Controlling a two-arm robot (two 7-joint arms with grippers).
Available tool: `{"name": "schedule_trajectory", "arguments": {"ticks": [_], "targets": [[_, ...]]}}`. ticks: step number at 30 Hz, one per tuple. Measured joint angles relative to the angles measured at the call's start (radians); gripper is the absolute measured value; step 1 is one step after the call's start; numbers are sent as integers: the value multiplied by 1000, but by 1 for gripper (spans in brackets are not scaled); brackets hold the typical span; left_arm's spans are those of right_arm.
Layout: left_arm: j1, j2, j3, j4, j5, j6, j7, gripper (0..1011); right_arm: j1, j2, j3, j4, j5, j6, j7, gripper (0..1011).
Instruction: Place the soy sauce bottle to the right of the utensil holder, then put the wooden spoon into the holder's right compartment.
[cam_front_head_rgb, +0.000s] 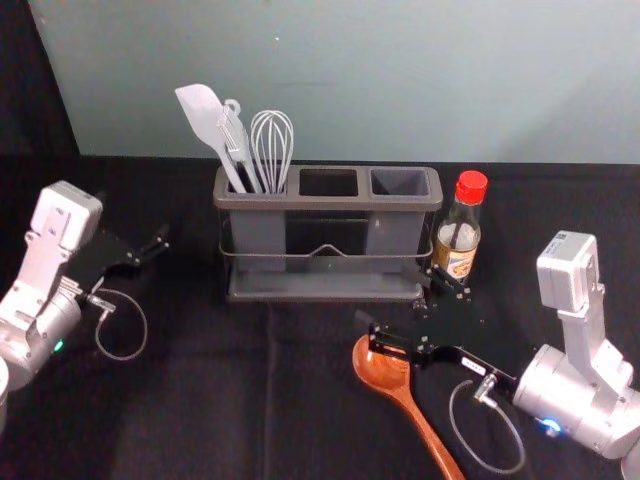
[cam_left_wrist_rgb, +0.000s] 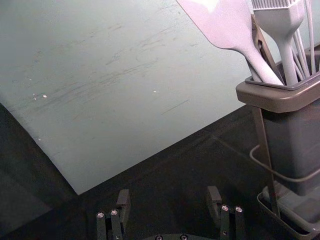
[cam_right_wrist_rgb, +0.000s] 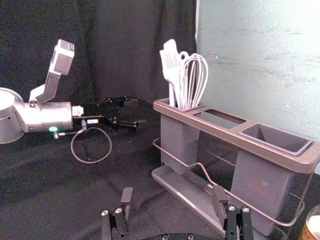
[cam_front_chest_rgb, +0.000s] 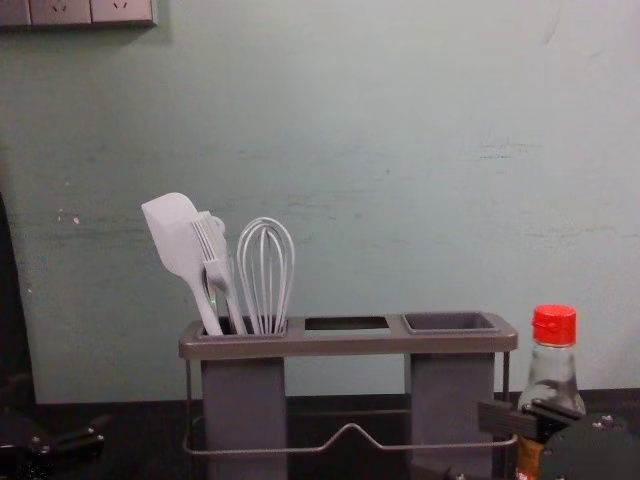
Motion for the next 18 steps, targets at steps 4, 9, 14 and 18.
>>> {"name": "schedule_trajectory", "arguments": {"ticks": [4, 9, 14, 18], "targets": [[0, 0, 0, 0, 0, 0, 0, 1005, 2, 9, -10, -9, 3, 33, 0, 1003], [0, 0, 0, 0, 0, 0, 0, 1005, -6, 37, -28, -64, -10, 150, -26, 1003], [0, 0, 0, 0, 0, 0, 0, 1005, -14, 71, -40, -166, -20, 375, -91, 1003], [0, 0, 0, 0, 0, 0, 0, 1005, -7, 68, -33, -234, -11, 582, -156, 1003]]}}
